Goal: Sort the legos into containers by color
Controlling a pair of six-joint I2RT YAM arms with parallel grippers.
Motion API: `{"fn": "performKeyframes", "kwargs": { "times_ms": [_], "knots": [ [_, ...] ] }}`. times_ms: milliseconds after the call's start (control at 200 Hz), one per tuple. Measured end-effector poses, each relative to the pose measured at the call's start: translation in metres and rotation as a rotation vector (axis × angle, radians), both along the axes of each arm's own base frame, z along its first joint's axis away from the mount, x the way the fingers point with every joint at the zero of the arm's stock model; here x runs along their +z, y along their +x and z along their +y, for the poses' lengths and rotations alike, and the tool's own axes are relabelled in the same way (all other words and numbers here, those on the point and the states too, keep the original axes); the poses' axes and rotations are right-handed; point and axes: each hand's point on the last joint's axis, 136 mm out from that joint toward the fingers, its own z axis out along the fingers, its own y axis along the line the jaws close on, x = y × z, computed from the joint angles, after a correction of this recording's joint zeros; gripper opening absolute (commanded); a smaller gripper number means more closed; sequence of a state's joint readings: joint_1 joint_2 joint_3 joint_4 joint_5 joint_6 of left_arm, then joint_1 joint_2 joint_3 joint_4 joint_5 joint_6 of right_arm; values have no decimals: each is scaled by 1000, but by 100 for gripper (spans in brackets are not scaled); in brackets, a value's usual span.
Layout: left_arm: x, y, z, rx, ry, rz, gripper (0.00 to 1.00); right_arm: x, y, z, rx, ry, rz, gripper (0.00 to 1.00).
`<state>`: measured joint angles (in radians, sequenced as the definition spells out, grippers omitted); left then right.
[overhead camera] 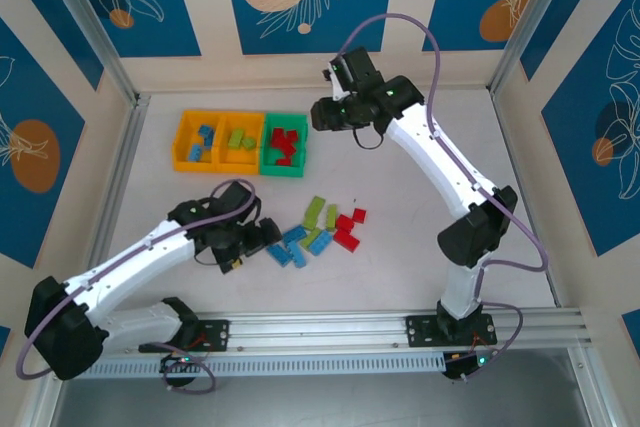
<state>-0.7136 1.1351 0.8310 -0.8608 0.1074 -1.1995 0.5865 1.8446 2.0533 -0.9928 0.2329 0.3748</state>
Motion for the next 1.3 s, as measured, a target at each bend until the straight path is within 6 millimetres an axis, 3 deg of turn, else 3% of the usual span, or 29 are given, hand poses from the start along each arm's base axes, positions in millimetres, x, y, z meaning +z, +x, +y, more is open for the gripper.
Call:
{"fn": "performKeyframes", "kwargs": {
  "times_ms": [185, 540, 720, 790, 990, 1300],
  "knots": [
    [-32, -2, -1, 87, 45, 97, 85, -33, 4, -22, -52, -43, 80, 49],
    [-64, 12, -19, 130, 74, 143, 79, -45, 6, -36, -90, -40, 120, 50],
    [-67, 21, -28, 143, 48, 124, 79, -55, 0, -39, -94, -42, 153, 50],
    [-71, 23, -30, 146, 49, 128, 77, -55, -3, -40, -96, -39, 157, 50],
    [-79, 23, -34, 164, 45, 158, 59, -49, -8, -42, -97, -31, 149, 50],
    [-85, 16, -25, 188, 61, 178, 34, -30, -18, -47, -99, -1, 118, 51]
  ]
}}
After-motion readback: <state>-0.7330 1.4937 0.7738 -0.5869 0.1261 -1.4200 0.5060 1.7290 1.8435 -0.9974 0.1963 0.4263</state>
